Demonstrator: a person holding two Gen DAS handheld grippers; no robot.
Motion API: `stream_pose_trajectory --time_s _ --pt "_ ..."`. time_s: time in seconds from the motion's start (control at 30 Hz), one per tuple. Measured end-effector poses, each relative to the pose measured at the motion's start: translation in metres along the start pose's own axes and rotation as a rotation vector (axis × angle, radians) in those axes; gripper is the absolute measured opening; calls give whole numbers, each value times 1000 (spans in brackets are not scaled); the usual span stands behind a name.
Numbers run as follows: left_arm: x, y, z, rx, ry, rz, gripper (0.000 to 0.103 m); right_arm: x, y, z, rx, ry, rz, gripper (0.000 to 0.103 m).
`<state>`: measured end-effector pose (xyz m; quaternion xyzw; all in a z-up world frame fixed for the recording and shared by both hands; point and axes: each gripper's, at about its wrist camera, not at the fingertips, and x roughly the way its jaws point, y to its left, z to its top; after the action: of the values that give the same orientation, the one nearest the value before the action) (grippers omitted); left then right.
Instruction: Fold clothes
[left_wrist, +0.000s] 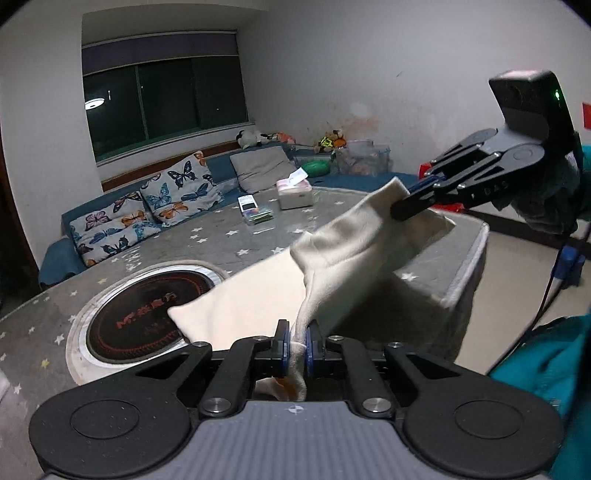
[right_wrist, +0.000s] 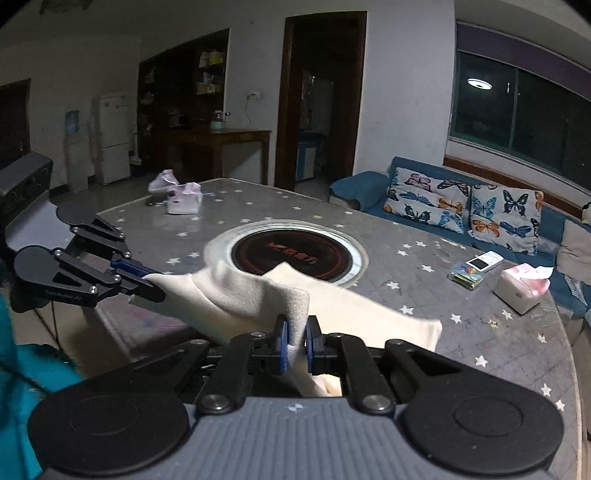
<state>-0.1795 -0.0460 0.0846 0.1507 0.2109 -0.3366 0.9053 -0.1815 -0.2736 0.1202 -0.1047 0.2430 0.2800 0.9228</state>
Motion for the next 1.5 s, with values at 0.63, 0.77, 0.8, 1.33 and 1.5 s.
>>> stream_pose_trajectory --time_s 0.63,0.77,0.8,1.33,1.5 --pt "125 74 39 -27 60 153 9 118 -87 49 -11 66 -80 9" --pt "162 86 31 -73 131 186 13 162 -104 45 17 128 -101 9" --pt "172 89 29 -84 148 194 13 173 -107 40 32 151 -105 9" --pt "173 85 40 -142 124 241 28 155 -114 6 205 138 -140 12" --pt "182 68 51 -149 128 131 28 165 -109 11 197 141 -114 12"
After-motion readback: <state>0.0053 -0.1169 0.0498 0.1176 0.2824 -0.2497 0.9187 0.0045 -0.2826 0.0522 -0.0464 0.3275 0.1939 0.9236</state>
